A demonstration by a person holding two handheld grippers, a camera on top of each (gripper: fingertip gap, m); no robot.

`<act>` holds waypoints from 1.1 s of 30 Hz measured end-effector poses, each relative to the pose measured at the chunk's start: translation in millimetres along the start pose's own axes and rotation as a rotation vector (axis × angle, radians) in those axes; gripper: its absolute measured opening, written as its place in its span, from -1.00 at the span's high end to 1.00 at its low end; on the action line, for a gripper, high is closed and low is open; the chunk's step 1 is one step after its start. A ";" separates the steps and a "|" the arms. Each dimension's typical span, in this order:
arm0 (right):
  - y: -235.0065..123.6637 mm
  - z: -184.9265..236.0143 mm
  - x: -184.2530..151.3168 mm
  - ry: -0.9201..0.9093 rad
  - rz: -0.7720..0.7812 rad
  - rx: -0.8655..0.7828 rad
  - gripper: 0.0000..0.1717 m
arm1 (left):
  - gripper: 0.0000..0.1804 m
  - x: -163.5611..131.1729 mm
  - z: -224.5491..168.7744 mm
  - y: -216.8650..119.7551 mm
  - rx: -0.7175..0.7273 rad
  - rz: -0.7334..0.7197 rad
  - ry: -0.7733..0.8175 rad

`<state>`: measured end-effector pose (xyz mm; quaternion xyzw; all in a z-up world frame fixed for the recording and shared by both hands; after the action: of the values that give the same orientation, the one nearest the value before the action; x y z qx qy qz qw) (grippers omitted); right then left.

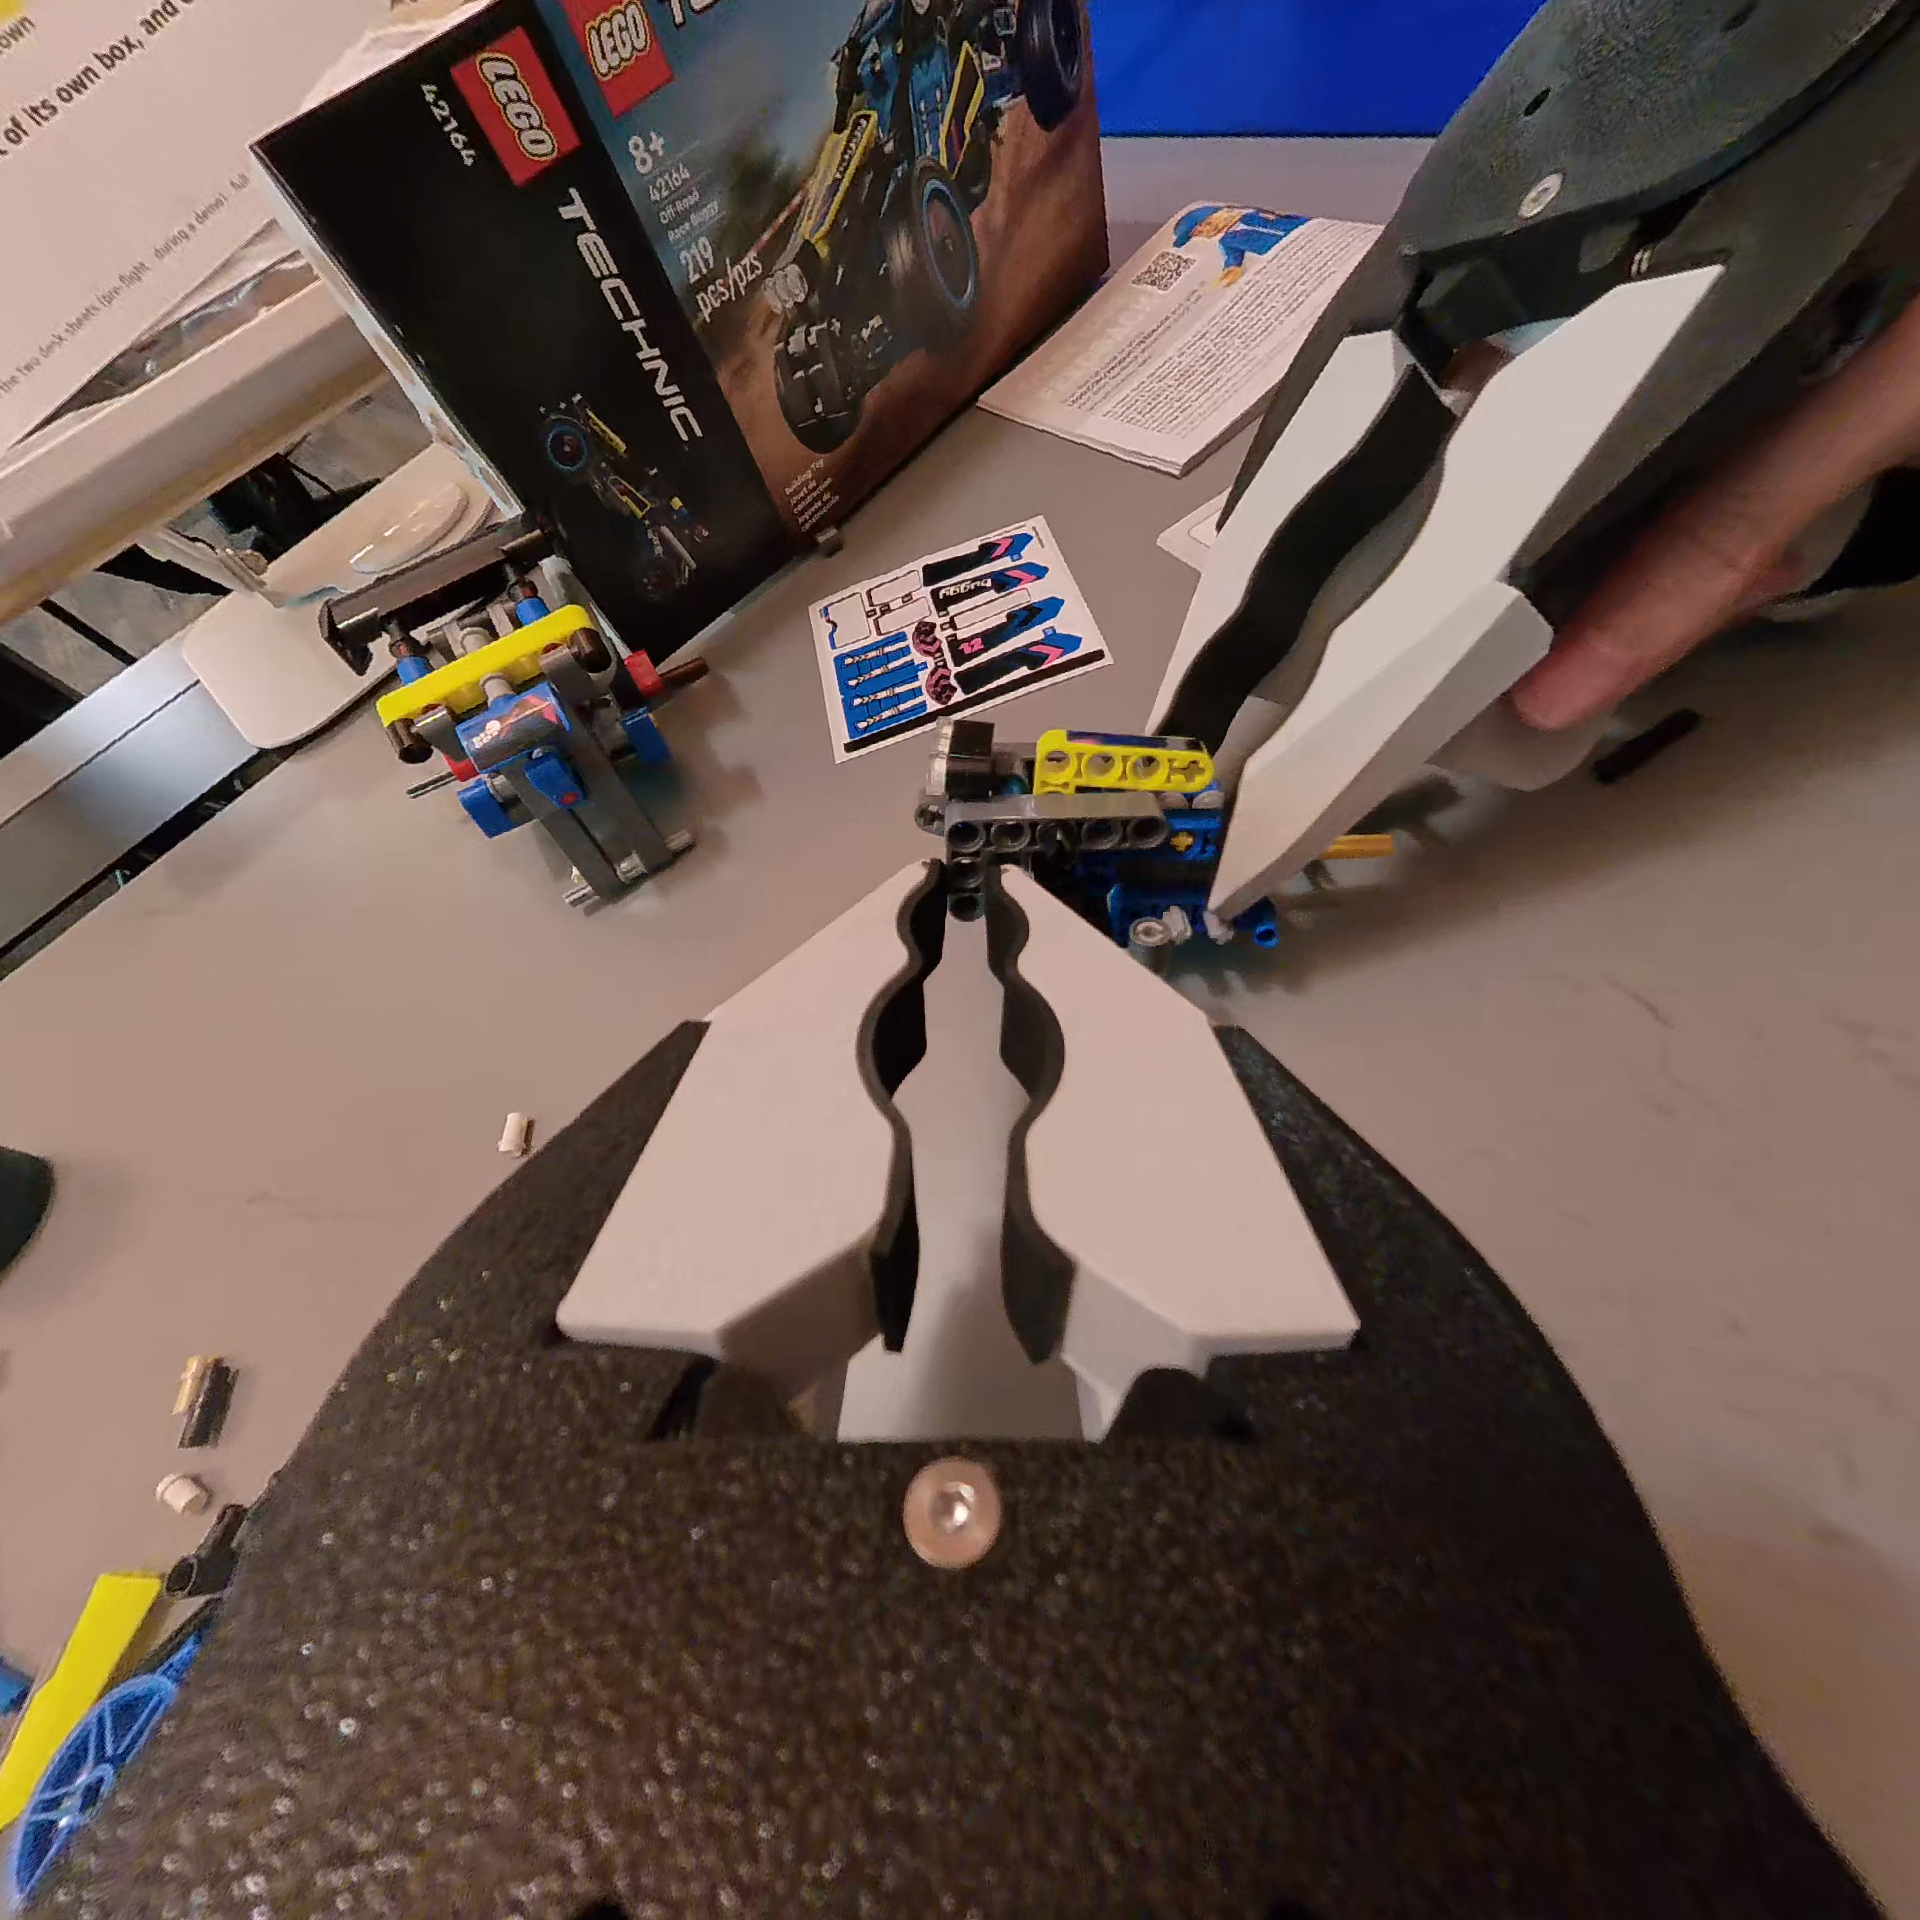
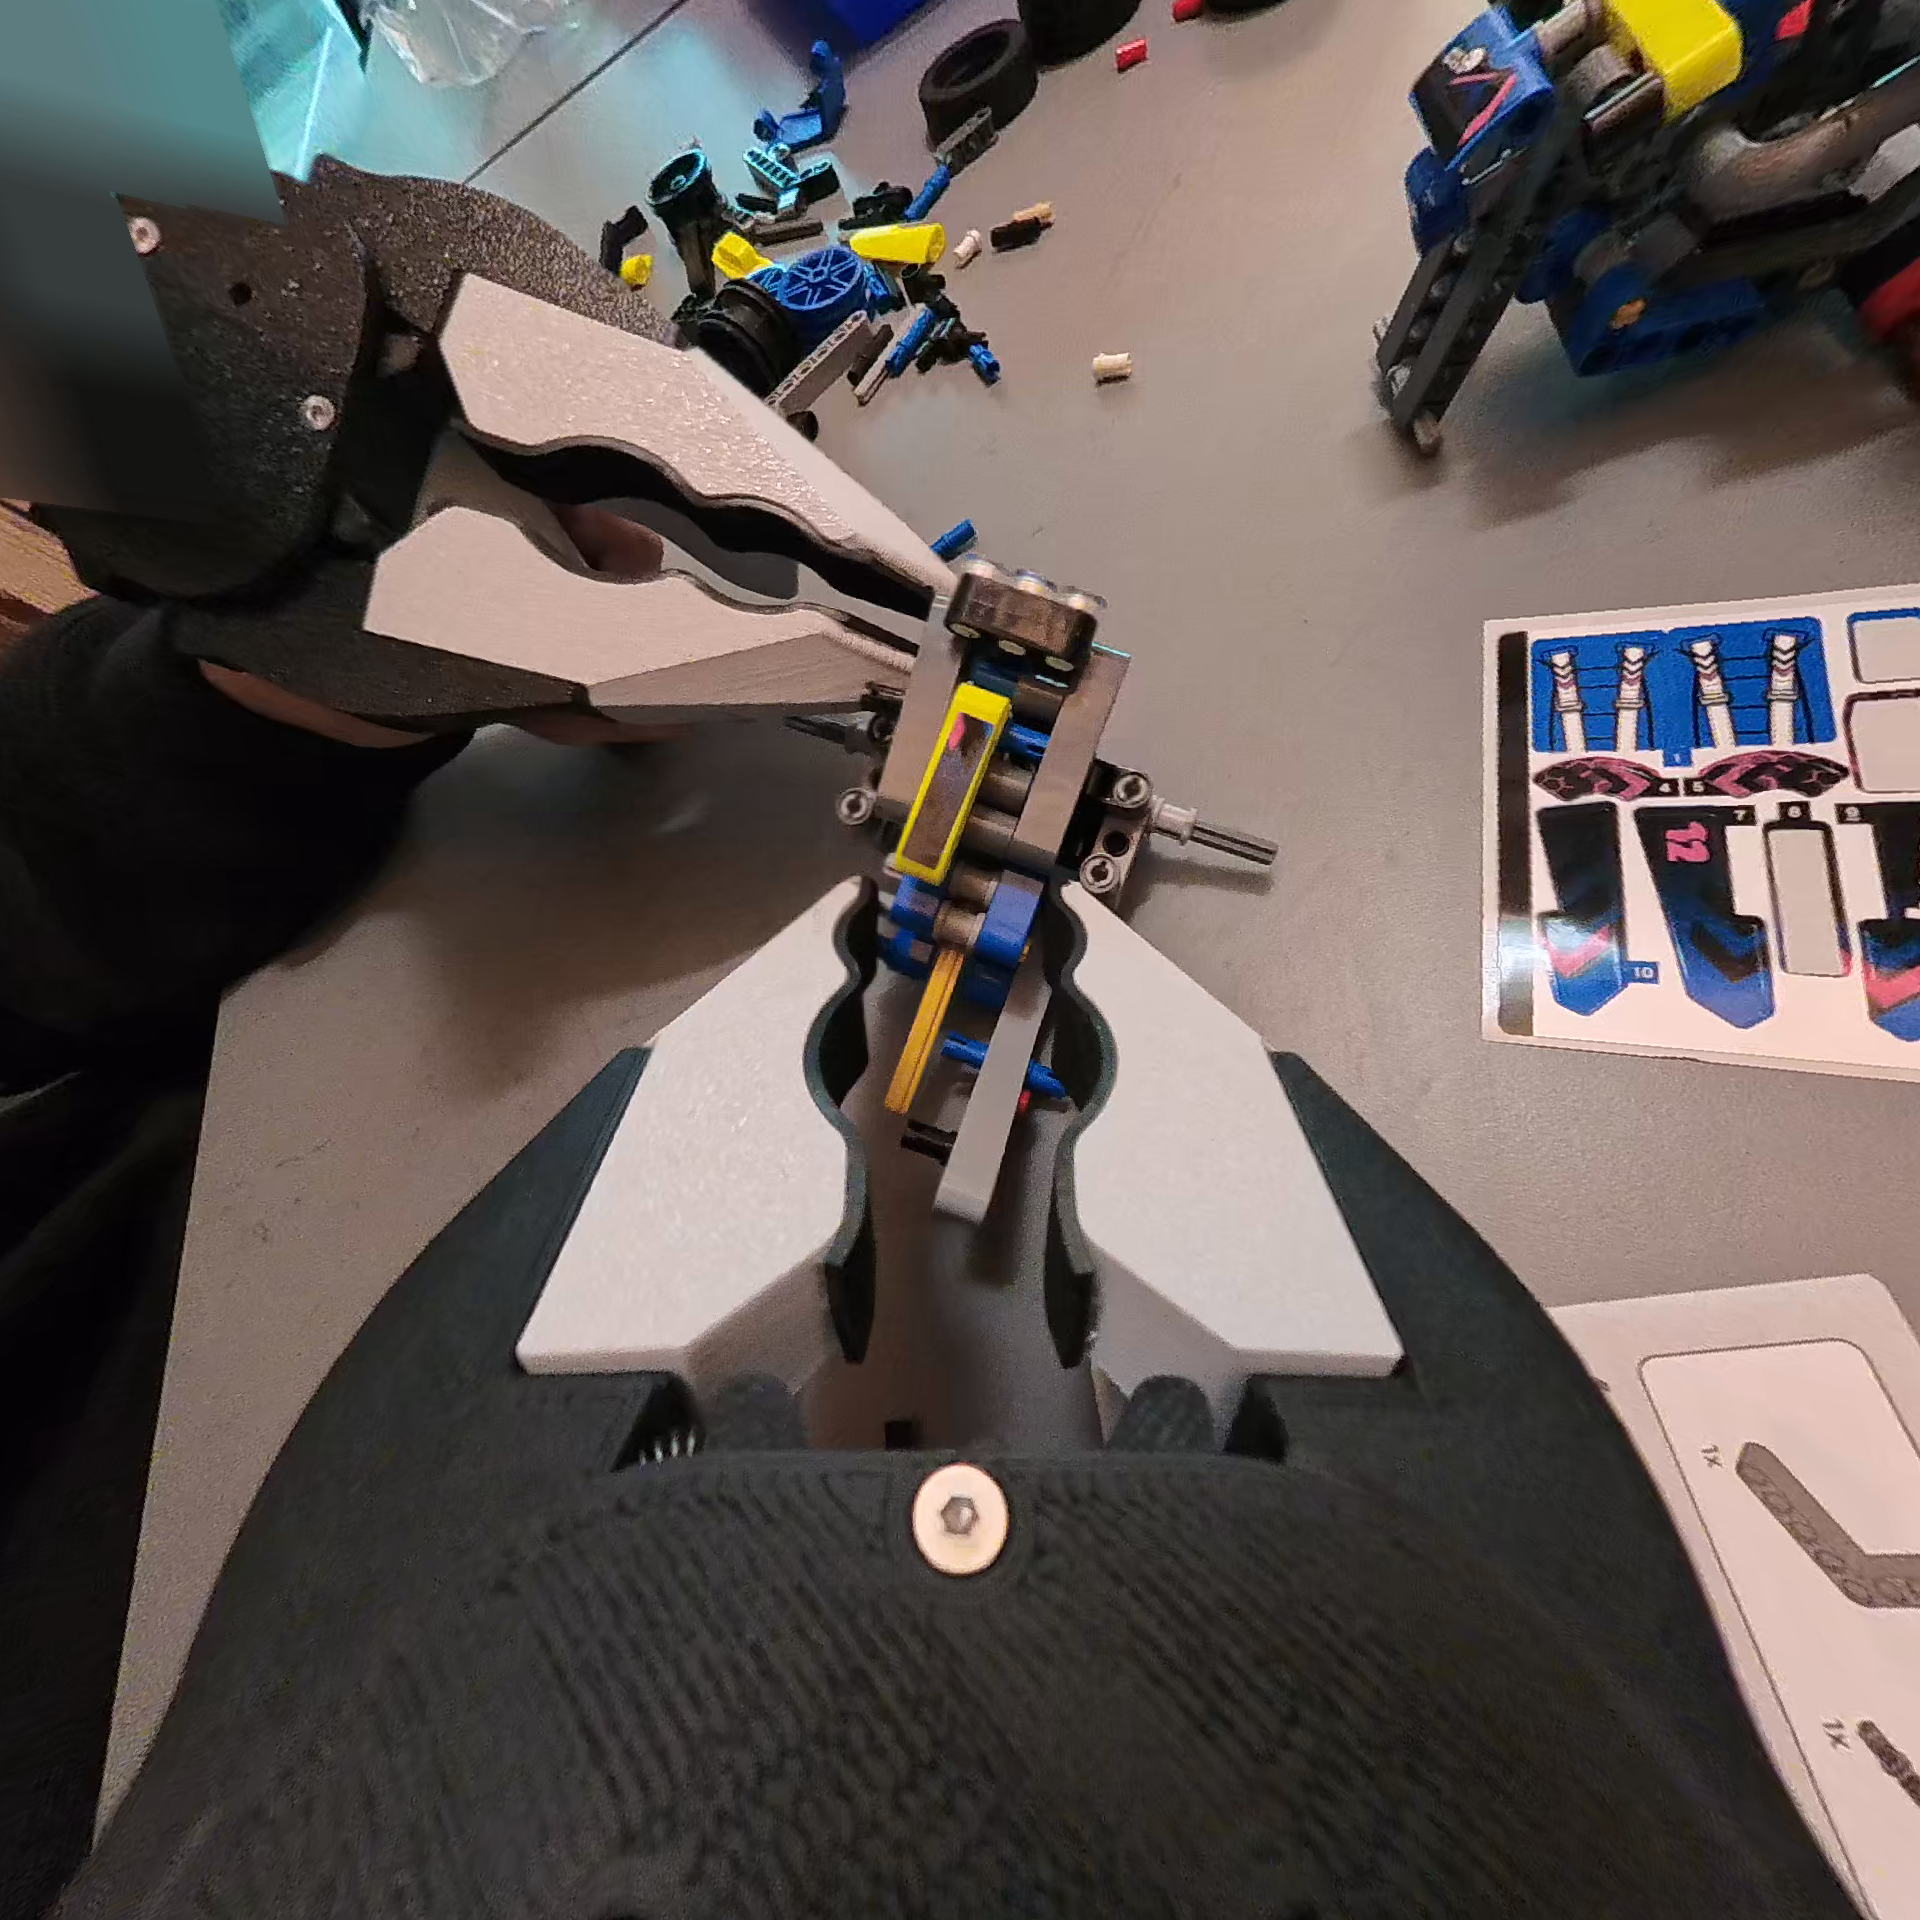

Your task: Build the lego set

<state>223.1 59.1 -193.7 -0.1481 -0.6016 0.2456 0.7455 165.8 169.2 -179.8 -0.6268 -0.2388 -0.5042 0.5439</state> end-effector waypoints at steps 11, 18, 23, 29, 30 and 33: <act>-2.1 0.1 7.3 -0.070 0.000 -0.114 0.42 | 0.95 -0.1 6.5 6.8 -0.005 0.026 0.002; -14.8 -6.9 19.2 -0.163 0.036 -0.332 0.27 | 0.95 -0.9 11.4 10.5 -0.011 0.053 -0.005; -0.7 -2.0 25.5 -0.190 0.053 -0.344 0.09 | 0.96 -5.6 21.6 4.5 0.010 0.071 -0.080; 6.2 -5.6 27.3 -0.177 0.063 -0.366 0.20 | 0.96 -6.2 26.3 10.3 -0.018 0.103 -0.105; 6.8 -5.8 27.3 -0.173 0.057 -0.363 0.24 | 0.96 -6.2 26.7 11.1 -0.025 0.106 -0.108; 10.3 -6.4 24.5 -0.160 0.061 -0.352 0.27 | 0.96 -5.3 27.0 11.8 -0.057 0.104 -0.122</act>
<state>231.2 81.5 -180.3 -0.2745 -0.6879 0.1700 0.6501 183.8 191.9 -187.1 -0.6831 -0.2243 -0.4428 0.5357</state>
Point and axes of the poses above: each gripper's, where its closed fingertips meet, y out along the fingers, x out of its top, z = x × y across the jaws, the point moved 7 cm from there along -y, back along the fingers, and after that the axes turned 10 degrees about -y, right-handed, at the moved point
